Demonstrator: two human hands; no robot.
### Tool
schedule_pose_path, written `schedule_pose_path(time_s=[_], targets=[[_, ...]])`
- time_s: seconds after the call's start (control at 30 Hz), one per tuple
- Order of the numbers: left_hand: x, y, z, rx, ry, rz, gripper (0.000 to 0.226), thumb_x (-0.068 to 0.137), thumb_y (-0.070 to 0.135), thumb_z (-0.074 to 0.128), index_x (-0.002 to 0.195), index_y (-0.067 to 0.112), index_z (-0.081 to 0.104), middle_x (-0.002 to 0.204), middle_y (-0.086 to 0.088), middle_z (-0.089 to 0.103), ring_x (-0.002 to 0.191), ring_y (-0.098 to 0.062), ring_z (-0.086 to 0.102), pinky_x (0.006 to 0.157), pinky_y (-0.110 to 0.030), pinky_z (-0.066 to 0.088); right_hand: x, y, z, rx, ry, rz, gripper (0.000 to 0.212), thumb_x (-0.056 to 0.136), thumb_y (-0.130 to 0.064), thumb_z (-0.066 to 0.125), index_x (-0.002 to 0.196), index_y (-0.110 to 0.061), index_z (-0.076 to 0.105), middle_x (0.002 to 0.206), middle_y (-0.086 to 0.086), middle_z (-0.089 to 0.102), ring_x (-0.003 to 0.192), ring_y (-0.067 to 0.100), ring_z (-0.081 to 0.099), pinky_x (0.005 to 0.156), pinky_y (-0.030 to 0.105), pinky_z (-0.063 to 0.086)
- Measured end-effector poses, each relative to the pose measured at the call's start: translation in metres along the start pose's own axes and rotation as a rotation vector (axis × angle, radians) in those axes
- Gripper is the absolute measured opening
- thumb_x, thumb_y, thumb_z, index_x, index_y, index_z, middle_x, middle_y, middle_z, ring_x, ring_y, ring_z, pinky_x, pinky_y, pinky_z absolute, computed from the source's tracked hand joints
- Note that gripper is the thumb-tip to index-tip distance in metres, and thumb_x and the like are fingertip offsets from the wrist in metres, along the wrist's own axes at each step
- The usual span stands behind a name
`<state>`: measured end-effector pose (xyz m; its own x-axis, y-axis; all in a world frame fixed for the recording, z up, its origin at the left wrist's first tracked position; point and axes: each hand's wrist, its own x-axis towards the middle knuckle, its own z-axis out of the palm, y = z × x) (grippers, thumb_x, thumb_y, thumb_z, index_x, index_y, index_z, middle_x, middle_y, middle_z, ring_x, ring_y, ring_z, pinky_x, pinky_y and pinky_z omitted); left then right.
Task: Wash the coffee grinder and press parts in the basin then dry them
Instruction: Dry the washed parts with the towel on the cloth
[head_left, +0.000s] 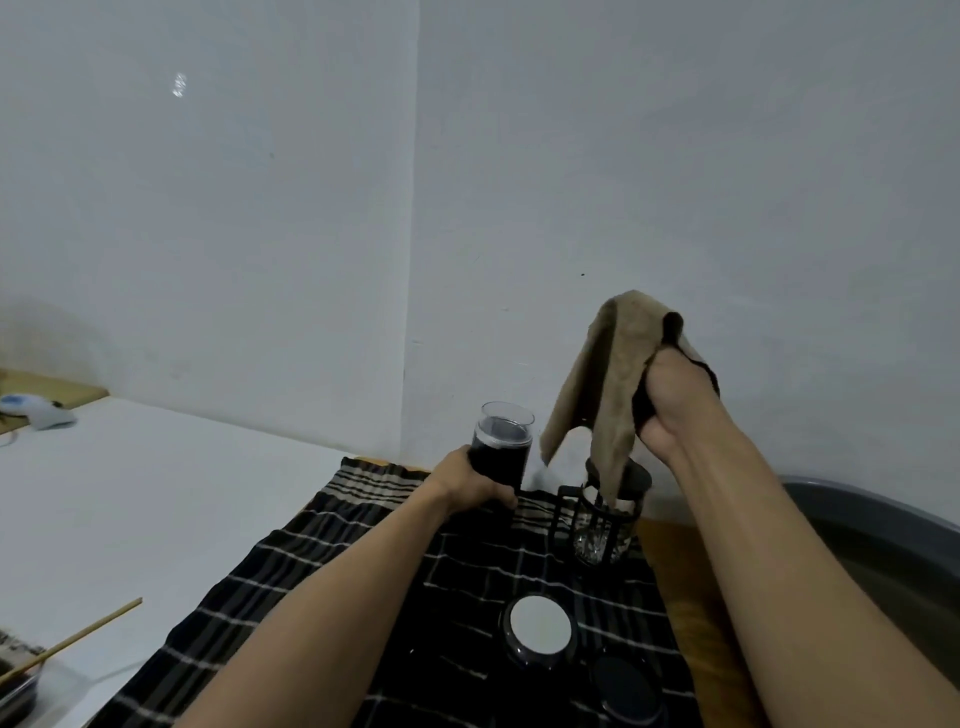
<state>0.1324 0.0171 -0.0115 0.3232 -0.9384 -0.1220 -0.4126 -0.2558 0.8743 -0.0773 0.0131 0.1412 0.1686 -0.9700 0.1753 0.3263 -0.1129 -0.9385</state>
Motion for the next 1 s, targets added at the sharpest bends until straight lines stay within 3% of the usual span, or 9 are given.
schedule_pose_path(time_s=[0.17,0.3,0.43,0.5,0.67,0.77,0.87,0.93,1.0], targets=[[-0.027,0.028,-0.023,0.027,0.012,0.175,0.061,0.064,0.02,0.088,0.117,0.022,0.059,0.103,-0.003,0.071,0.092,-0.019,0.071,0.075,-0.033,0.06,0.002,0.0,0.01,-0.521,-0.045,-0.196,0.016,0.104,-0.01,0.047,0.095,-0.02,0.057,0.103,0.002,0.057,0.1,0.019,0.052,0.09,0.034,0.045],[-0.065,0.054,-0.04,-0.025,0.027,0.338,0.046,0.08,0.028,0.083,0.119,0.025,0.06,0.108,0.002,0.071,0.098,-0.014,0.069,0.081,-0.024,0.056,-0.015,0.007,0.022,-0.982,-0.343,-0.264,0.027,0.107,-0.016,0.042,0.085,-0.031,0.047,0.089,-0.015,0.046,0.093,0.011,0.047,0.065,0.003,0.038],[-0.093,0.059,-0.056,0.087,0.026,0.375,0.054,0.068,0.04,0.088,0.113,0.031,0.061,0.104,0.004,0.072,0.098,-0.02,0.07,0.087,-0.035,0.059,-0.033,-0.015,0.014,-0.949,-0.526,-0.176,0.009,0.088,-0.04,0.073,0.095,-0.037,0.068,0.101,-0.017,0.066,0.098,0.005,0.061,0.087,0.026,0.049],[-0.11,0.06,-0.065,0.183,0.034,0.421,0.059,0.062,0.043,0.091,0.112,0.032,0.062,0.106,0.007,0.072,0.097,-0.017,0.07,0.088,-0.039,0.06,-0.044,-0.025,0.011,-1.032,-0.674,-0.091,0.04,0.069,-0.052,0.086,0.105,-0.039,0.073,0.107,-0.016,0.072,0.107,0.009,0.065,0.099,0.037,0.05],[-0.147,0.073,-0.067,0.403,0.079,0.554,0.056,0.058,0.04,0.084,0.106,0.028,0.058,0.099,0.002,0.066,0.087,-0.021,0.066,0.079,-0.048,0.058,-0.074,-0.02,0.002,-0.9,-0.635,-0.119,0.038,0.069,-0.031,0.092,0.102,-0.034,0.074,0.097,-0.01,0.077,0.092,0.006,0.072,0.081,0.028,0.056],[-0.154,0.074,-0.072,0.439,0.114,0.605,0.075,0.06,0.044,0.088,0.127,0.032,0.056,0.114,0.006,0.061,0.1,-0.016,0.062,0.089,-0.04,0.056,-0.088,-0.014,-0.006,-0.76,-0.531,-0.153,0.029,0.069,-0.022,0.092,0.094,-0.028,0.078,0.092,-0.01,0.078,0.087,0.004,0.073,0.082,0.031,0.056],[-0.16,0.073,-0.093,0.106,-0.028,0.397,0.096,0.066,0.072,0.081,0.147,0.034,0.047,0.142,0.005,0.052,0.129,-0.019,0.053,0.11,-0.042,0.044,-0.096,-0.011,-0.017,-0.723,-0.438,-0.17,0.031,0.066,-0.027,0.094,0.093,-0.026,0.078,0.096,-0.007,0.078,0.097,0.012,0.072,0.089,0.039,0.057],[-0.159,0.068,-0.101,-0.29,-0.106,0.106,0.106,0.068,0.095,0.055,0.145,0.022,0.05,0.146,-0.01,0.051,0.129,-0.041,0.054,0.101,-0.06,0.049,-0.099,-0.012,-0.023,-0.687,-0.39,-0.19,0.032,0.068,-0.025,0.093,0.095,-0.024,0.077,0.097,-0.007,0.078,0.096,0.01,0.072,0.086,0.033,0.058],[-0.16,0.068,-0.096,-0.625,-0.274,-0.124,0.106,0.074,0.094,0.049,0.136,0.008,0.055,0.137,-0.03,0.055,0.113,-0.057,0.061,0.082,-0.062,0.057,-0.104,-0.012,-0.025,-0.678,-0.383,-0.223,0.032,0.069,-0.024,0.093,0.097,-0.024,0.076,0.096,-0.007,0.077,0.089,0.001,0.071,0.075,0.019,0.056]])
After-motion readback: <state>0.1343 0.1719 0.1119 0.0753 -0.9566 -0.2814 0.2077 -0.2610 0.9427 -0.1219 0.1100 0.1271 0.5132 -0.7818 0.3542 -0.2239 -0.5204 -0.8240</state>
